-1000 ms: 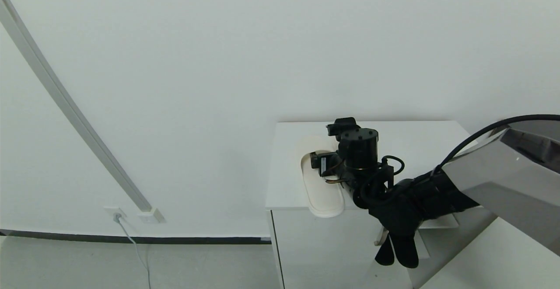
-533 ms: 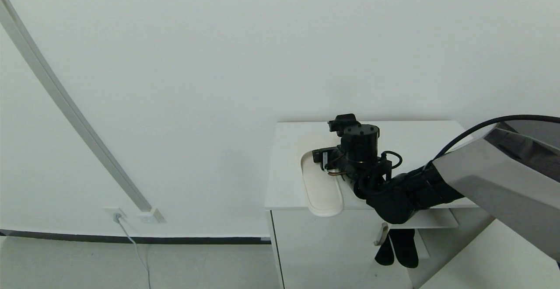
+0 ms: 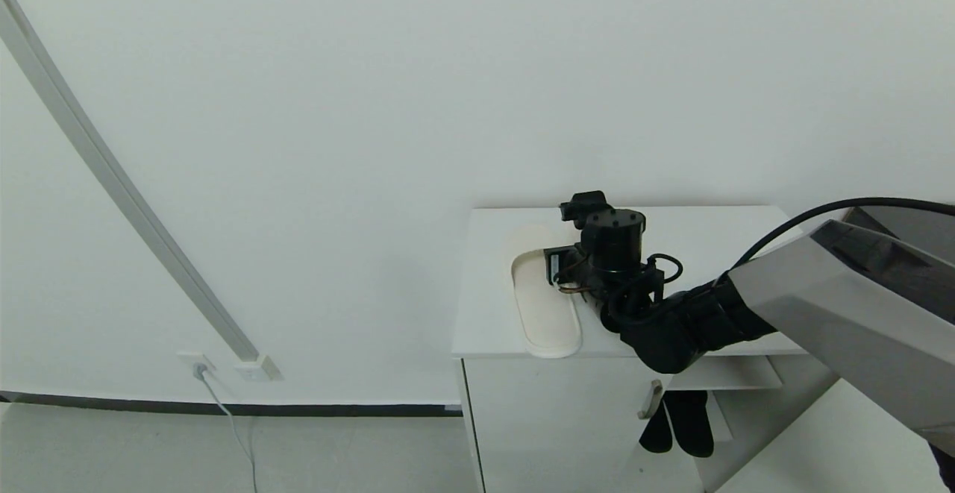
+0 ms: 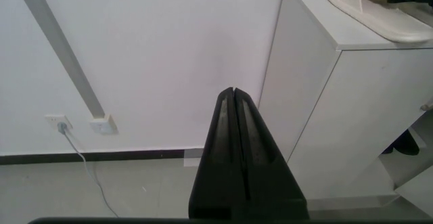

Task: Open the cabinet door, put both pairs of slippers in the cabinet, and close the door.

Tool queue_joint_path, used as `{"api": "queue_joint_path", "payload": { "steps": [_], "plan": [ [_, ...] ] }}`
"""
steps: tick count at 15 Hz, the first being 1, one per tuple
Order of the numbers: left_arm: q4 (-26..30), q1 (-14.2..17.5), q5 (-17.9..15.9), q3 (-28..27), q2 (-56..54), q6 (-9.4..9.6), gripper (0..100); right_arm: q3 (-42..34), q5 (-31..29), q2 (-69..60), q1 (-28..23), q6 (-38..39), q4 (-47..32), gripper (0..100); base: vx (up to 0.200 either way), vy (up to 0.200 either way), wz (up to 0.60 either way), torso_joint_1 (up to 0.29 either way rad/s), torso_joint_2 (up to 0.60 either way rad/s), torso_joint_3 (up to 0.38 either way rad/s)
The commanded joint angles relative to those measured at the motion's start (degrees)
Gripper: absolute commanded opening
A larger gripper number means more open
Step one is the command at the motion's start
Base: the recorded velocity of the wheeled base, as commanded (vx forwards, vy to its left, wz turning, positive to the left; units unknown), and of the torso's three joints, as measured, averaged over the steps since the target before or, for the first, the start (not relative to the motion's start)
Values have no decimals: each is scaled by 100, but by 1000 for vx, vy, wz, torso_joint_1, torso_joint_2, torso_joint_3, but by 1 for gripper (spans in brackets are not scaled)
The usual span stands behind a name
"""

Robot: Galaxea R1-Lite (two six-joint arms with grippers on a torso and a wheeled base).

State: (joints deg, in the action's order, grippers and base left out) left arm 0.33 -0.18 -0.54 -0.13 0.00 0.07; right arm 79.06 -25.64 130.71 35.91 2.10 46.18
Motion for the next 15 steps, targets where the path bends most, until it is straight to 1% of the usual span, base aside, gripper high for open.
{"api": "queue_joint_path", "payload": {
  "steps": [1,6,9,12,14,15],
  "plan": [
    [2,1,1,-4,9,1,0,-13,-3,7,12,1,5,0,0,0,0,0,0,0],
    [2,1,10,-4,9,1,0,-92,-20,-248,126,1,-4,0,0,0,0,0,0,0],
    [2,1,1,5,9,1,0,-496,32,-801,355,-69,-91,0,0,0,0,0,0,0],
    [2,1,1,-4,9,1,0,-1349,437,-1504,645,-95,-83,0,0,0,0,0,0,0],
    [2,1,10,-4,9,1,0,-1964,700,-1988,742,-87,-74,0,0,0,0,0,0,0],
    [2,1,10,-4,9,1,0,-2404,964,-2295,768,-51,-74,0,0,0,0,0,0,0]
  ]
}}
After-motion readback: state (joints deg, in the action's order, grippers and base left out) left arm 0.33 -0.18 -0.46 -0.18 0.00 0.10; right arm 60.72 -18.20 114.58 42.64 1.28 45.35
